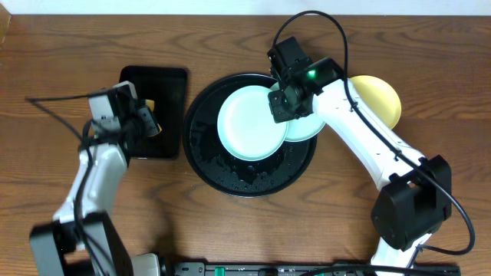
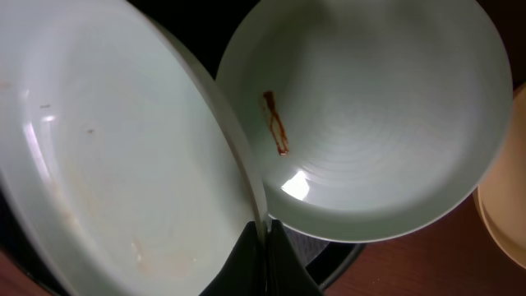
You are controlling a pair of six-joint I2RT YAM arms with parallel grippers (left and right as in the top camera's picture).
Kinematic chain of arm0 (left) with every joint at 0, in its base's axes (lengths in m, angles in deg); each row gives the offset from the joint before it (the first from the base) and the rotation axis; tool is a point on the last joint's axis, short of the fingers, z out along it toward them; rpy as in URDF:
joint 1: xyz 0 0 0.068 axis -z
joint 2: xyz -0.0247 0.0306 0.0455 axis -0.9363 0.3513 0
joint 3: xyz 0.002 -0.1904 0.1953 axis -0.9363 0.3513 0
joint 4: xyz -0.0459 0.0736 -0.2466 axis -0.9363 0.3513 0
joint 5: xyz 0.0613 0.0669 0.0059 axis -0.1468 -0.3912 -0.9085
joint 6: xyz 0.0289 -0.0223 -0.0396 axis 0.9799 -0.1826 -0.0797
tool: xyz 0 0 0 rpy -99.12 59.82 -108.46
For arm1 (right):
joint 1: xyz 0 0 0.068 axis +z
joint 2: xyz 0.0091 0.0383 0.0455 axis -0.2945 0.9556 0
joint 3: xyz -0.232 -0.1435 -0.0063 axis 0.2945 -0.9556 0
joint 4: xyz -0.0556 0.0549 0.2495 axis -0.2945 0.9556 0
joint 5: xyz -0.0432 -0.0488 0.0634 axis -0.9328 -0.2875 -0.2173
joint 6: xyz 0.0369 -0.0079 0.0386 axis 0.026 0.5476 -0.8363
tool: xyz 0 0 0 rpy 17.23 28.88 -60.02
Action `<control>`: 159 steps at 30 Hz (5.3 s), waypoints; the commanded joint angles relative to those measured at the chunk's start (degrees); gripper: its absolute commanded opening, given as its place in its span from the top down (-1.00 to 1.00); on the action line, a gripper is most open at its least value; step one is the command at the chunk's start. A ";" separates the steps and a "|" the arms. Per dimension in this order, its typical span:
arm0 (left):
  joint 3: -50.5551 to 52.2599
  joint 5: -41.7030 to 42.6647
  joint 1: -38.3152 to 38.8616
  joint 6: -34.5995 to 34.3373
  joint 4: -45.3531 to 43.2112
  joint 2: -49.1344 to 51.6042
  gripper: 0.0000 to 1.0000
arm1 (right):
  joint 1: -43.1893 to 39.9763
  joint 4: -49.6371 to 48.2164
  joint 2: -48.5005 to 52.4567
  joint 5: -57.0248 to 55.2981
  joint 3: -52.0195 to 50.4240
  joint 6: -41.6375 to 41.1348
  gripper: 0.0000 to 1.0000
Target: Clean dirty plates on tray and stack at the side
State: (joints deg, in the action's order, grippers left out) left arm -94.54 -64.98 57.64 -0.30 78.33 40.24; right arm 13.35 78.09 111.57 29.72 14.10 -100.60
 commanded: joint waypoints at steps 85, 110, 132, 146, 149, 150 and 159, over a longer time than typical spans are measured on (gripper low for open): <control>-4.79 0.31 0.15 1.25 -4.04 19.15 -0.58 | 1.86 2.05 0.04 -1.03 0.28 -1.68 0.98; -5.25 1.99 0.15 3.17 -3.15 -8.70 0.85 | 5.99 -5.40 -2.34 -17.59 -3.45 -2.03 0.98; -5.03 -0.35 0.15 2.60 -0.22 -9.42 0.85 | 7.98 -6.56 -2.34 -19.93 -3.43 -0.76 0.98; -4.15 -4.15 2.67 0.00 0.39 -7.06 0.85 | 4.50 -1.62 -2.29 -4.39 -3.45 -3.34 0.98; -4.15 -4.15 3.93 0.02 1.70 -7.06 0.85 | 2.58 -1.66 -2.27 -2.43 -3.52 -3.37 0.98; -4.15 -4.17 4.37 0.09 2.14 -7.06 0.86 | 1.88 -1.62 -2.27 -1.88 -3.52 -3.37 0.98; -4.17 -10.45 5.44 4.26 1.86 -7.08 0.85 | -0.09 -1.20 -2.27 1.64 -4.94 -2.67 0.98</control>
State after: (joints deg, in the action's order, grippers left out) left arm -98.82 -70.54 63.52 2.49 80.67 33.29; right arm 13.37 76.82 111.07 28.91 10.12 -102.77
